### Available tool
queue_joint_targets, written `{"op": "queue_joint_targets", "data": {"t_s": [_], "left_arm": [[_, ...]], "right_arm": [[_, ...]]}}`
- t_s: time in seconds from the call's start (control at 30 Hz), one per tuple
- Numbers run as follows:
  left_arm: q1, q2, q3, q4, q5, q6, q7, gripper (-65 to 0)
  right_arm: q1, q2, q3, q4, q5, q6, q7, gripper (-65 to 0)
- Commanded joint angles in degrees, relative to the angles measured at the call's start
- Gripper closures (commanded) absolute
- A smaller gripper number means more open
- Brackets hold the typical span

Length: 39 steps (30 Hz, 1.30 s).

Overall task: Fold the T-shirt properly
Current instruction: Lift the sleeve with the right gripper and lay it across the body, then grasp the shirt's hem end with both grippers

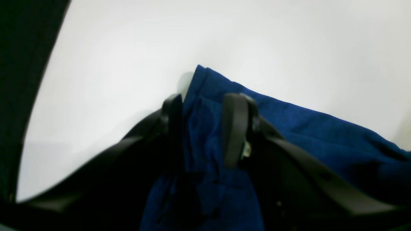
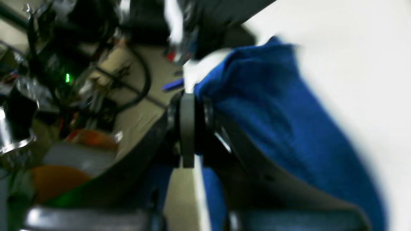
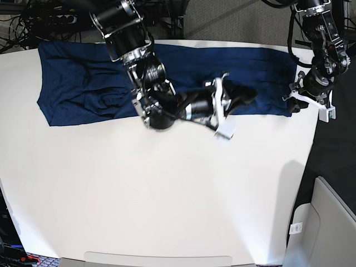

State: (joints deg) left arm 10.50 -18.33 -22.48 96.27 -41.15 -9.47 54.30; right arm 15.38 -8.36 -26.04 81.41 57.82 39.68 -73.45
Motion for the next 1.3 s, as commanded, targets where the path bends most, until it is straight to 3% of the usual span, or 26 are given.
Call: {"op": "queue_joint_targets", "data": {"t_s": [0.0,0.2,0.43,0.63,0.93,1.07,1.27], "left_arm": [[-0.4,-1.1,-0.6,1.0,-0.7,-0.2,-0.9,-20.6],[-0.3,-0.9,-4.2,1.0,-0.7,-0.2,-0.5,-20.6],[-0.3,-1.3,-5.1,1.2,-0.7,-0.4,0.2,-20.9],[-0.3,-1.3,-5.2,1.4,-0.7,-0.4,5.5,-26.7],[1.0,-3.0,-5.3,1.1,-0.8,-0.5,7.7,-29.2],[1.1,-3.0,-5.3,1.2,-0.8,-0.5,12.7,-31.7],[1.1,-3.0,-5.0,0.9,-0.8,-0.5,15.6,-32.1]], "right_arm": [[1.5,-0.6,-0.8,1.0,1.6,0.3,2.0,-0.7],[1.3,-0.6,-2.0,0.8,1.6,0.3,2.1,-1.3],[1.2,-0.6,-1.7,-0.1,1.8,0.3,1.8,-21.3],[1.2,-0.3,3.4,4.4,-1.0,0.3,1.8,-22.3],[-3.6,12.4,17.1,10.4,-0.9,0.3,1.8,-22.3],[-6.6,18.2,22.1,12.6,1.5,0.3,1.8,-22.3],[-10.2,23.2,28.2,13.4,4.5,0.3,1.8,-22.3]]}}
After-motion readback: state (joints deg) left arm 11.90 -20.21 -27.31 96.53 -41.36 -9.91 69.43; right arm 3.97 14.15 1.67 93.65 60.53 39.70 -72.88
